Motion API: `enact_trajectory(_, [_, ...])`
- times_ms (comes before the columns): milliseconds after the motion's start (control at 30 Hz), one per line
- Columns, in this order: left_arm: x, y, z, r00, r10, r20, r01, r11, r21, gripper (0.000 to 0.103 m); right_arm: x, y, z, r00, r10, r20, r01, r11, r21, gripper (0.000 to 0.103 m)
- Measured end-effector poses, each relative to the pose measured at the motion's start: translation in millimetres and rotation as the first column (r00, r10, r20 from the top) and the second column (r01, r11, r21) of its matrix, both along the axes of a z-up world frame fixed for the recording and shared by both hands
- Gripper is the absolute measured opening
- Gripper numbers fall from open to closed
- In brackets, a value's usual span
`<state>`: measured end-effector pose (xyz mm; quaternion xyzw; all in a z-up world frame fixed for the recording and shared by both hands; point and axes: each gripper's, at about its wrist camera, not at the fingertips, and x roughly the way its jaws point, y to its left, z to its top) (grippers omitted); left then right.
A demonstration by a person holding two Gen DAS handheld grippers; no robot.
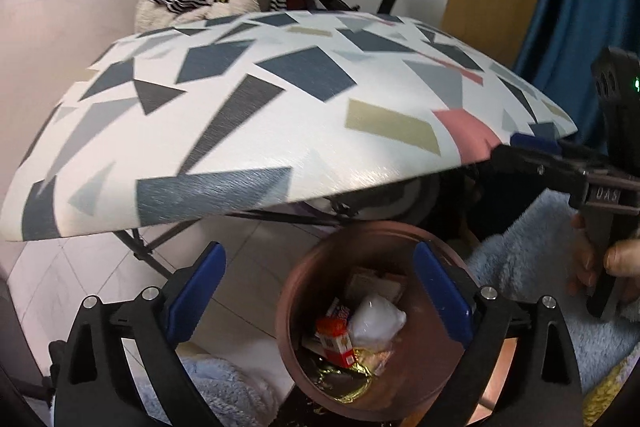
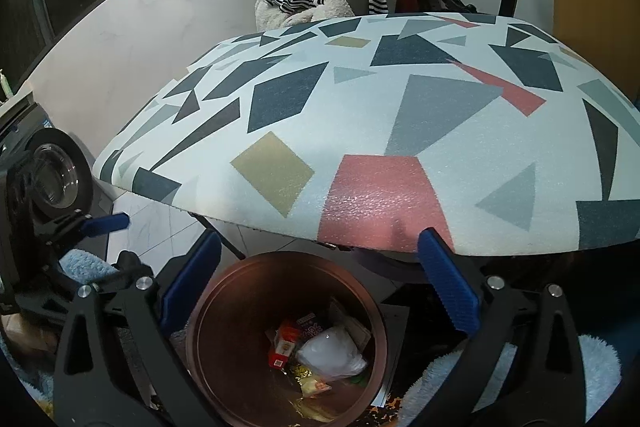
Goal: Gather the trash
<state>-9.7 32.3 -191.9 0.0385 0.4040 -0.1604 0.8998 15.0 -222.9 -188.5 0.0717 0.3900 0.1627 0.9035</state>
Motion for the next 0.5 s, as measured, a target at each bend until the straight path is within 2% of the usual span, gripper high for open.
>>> enact_trajectory(167, [-0.7, 7.1, 21.3, 0.997, 0.048, 0.064, -0.05, 0.998, 0.024, 0.094, 3.5, -0.7, 12.6, 1.0, -0.013, -0.002, 0.013, 1.0, -0.016, 0.097])
enact_trajectory(233, [0.5, 12.5, 39.9, 0.991, 0.078, 0.111, -0.08, 0.997, 0.015, 0.096, 6.3, -1.3, 22.6, 1.0, -0.011, 0.019, 0.011, 0.999, -0.033, 0.097])
enact_trajectory(300, [3.5, 16.8, 61.5, 0.982, 0.105, 0.155, -0.106, 0.994, -0.003, 0.097, 10.9, 0.7, 45.6, 0.997, -0.001, 0.073, 0.006, 0.997, -0.074, 0.097])
enact_trajectory(500, [12.1, 24.7, 126.2, 0.949, 0.163, 0.271, -0.159, 0.987, -0.037, 0.097, 20.8, 1.6, 95.3, 0.986, 0.024, 0.167, -0.006, 0.994, -0.105, 0.097])
